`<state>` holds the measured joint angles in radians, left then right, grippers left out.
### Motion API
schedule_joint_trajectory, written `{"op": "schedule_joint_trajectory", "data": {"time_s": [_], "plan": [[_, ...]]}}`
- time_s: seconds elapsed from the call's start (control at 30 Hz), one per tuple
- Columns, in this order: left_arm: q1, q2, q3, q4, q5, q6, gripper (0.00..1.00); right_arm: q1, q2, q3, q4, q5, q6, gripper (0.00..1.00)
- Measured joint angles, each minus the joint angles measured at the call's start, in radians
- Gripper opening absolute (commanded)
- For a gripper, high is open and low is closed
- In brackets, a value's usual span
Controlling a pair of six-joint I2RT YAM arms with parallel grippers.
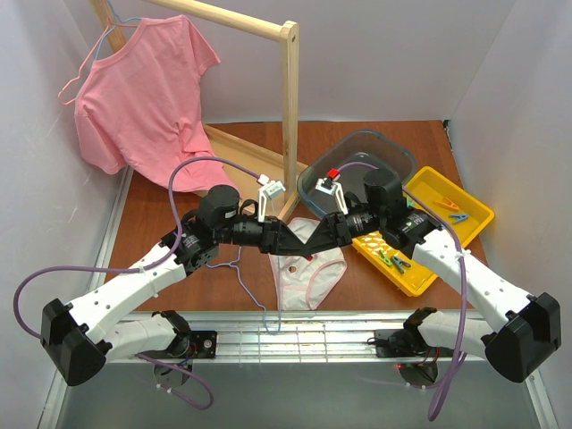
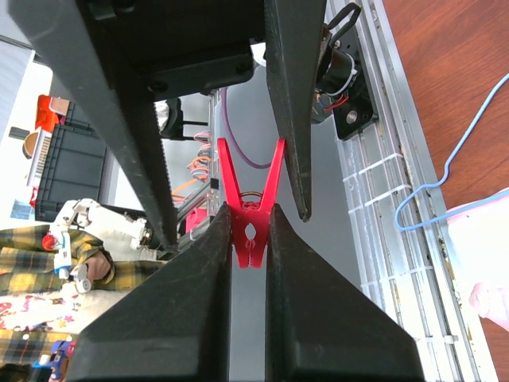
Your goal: Clip the underwear to the hanger
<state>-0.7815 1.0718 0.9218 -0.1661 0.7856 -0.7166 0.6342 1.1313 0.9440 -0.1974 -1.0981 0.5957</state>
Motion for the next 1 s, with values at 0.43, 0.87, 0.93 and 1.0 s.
{"op": "schedule_joint_trajectory", "data": {"time_s": [0.43,0.87,0.93,1.0], "plan": [[0.000,-0.013,0.000,-0.035,-0.008,0.001,0.37,-0.008,-0.033,0.000,-0.002,0.011,-0.001,0.01],[0.019,-0.042,-0.030,0.010,-0.001,-0.034,0.32,-0.011,-0.059,-0.006,-0.010,0.018,-0.004,0.01],[0.021,-0.042,-0.035,0.026,0.002,-0.049,0.32,-0.011,-0.060,-0.008,-0.010,0.018,-0.004,0.01],[0.023,-0.042,-0.047,0.051,0.007,-0.064,0.31,-0.012,-0.062,-0.009,-0.011,0.019,-0.005,0.01]]}}
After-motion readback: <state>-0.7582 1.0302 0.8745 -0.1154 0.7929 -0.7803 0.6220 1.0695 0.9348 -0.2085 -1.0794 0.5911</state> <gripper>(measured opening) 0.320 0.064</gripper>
